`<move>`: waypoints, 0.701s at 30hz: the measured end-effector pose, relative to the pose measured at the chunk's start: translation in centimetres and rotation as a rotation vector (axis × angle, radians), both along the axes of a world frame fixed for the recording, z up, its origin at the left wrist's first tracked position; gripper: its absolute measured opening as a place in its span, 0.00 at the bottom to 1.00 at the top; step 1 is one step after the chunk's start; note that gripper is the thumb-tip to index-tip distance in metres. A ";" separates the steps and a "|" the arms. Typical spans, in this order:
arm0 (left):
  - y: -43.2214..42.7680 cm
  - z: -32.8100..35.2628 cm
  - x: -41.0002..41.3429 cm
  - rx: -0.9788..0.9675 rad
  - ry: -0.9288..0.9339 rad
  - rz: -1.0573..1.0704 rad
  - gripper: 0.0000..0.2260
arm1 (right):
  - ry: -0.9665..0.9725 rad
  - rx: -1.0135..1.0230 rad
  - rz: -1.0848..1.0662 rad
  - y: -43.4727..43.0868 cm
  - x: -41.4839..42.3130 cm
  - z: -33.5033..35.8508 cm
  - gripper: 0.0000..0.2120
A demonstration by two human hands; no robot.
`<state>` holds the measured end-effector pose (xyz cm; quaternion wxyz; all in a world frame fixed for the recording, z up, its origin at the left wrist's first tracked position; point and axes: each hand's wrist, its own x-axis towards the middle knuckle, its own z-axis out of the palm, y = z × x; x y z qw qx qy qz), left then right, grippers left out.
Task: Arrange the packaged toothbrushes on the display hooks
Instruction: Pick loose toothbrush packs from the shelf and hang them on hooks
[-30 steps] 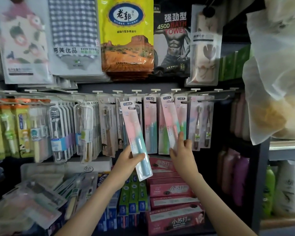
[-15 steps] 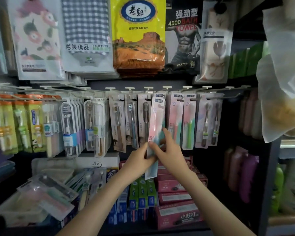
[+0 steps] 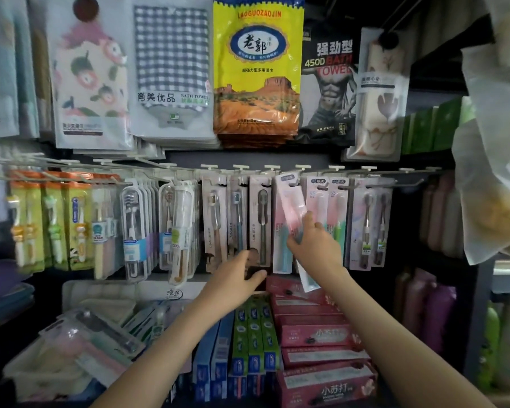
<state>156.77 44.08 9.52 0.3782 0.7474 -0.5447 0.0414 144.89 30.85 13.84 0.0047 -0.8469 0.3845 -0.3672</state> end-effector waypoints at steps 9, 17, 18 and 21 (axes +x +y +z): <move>2.8 -1.9 3.0 -0.064 -0.039 0.101 0.17 | 0.026 0.158 -0.044 -0.4 2.5 0.7 0.34; 11.9 -7.6 6.1 -0.049 -0.007 0.304 0.15 | -0.105 -0.051 0.369 9.6 7.4 -8.2 0.28; 13.3 -8.4 6.7 -0.053 0.005 0.318 0.15 | -0.011 -0.005 0.466 11.3 8.7 -9.4 0.26; 17.0 -10.5 8.5 -0.037 0.065 0.376 0.16 | 0.203 0.138 0.659 15.8 13.0 -12.6 0.26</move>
